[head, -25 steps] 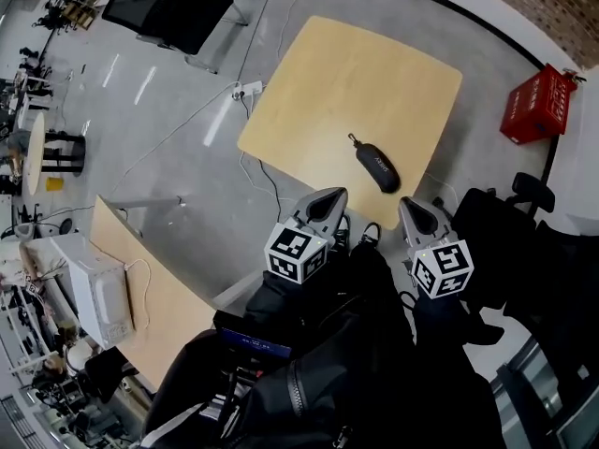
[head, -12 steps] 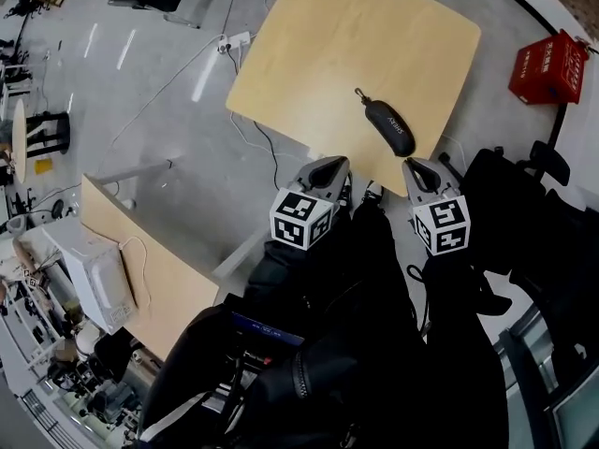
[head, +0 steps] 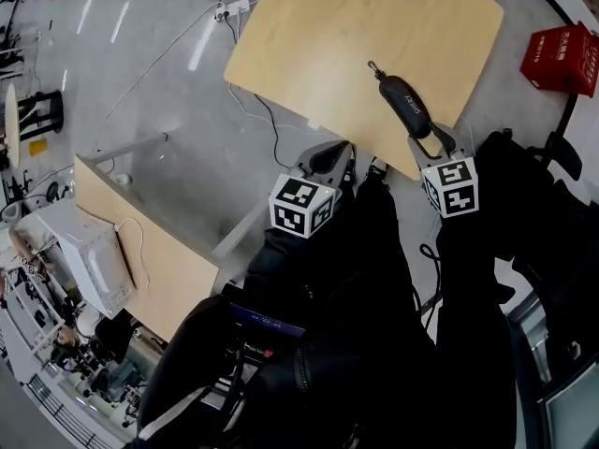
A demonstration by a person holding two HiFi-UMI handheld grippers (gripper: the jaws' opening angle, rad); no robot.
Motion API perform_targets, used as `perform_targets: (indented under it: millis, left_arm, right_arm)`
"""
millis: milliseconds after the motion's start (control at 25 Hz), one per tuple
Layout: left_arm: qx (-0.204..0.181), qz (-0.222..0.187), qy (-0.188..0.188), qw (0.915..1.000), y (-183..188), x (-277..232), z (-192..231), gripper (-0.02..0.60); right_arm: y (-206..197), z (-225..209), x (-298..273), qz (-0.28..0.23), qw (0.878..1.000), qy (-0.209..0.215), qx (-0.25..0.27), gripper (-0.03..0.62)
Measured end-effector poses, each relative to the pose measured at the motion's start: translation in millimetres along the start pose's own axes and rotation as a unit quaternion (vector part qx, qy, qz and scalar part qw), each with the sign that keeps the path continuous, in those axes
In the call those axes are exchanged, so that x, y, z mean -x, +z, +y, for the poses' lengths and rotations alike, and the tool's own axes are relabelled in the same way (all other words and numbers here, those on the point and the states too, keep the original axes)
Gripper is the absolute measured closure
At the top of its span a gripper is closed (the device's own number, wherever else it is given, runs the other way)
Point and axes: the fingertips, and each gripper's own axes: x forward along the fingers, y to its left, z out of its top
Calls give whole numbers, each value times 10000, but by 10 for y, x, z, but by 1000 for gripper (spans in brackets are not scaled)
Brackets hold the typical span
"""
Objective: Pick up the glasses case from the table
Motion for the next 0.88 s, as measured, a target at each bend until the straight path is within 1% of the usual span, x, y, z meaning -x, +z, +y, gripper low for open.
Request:
perform_targets:
  millis: [200, 400, 600, 880]
  left_arm:
    - [102, 51, -13, 9999, -115, -6, 39, 581]
    - [173, 103, -21, 9998, -194, 12, 113, 581]
    - [221, 145, 10, 9996, -253, -27, 158, 581]
    - [303, 161, 29, 9994, -289, 33, 241, 581]
  right_arm:
    - [-124, -91, -227, 433, 9989, -92, 132, 302]
    - [-169, -192, -487, 760, 9968, -178, 180, 244]
    - [-250, -305, -687, 1080, 9937, -99, 284, 227]
    - [-283, -266, -885, 1386, 9894, 81, 415, 227]
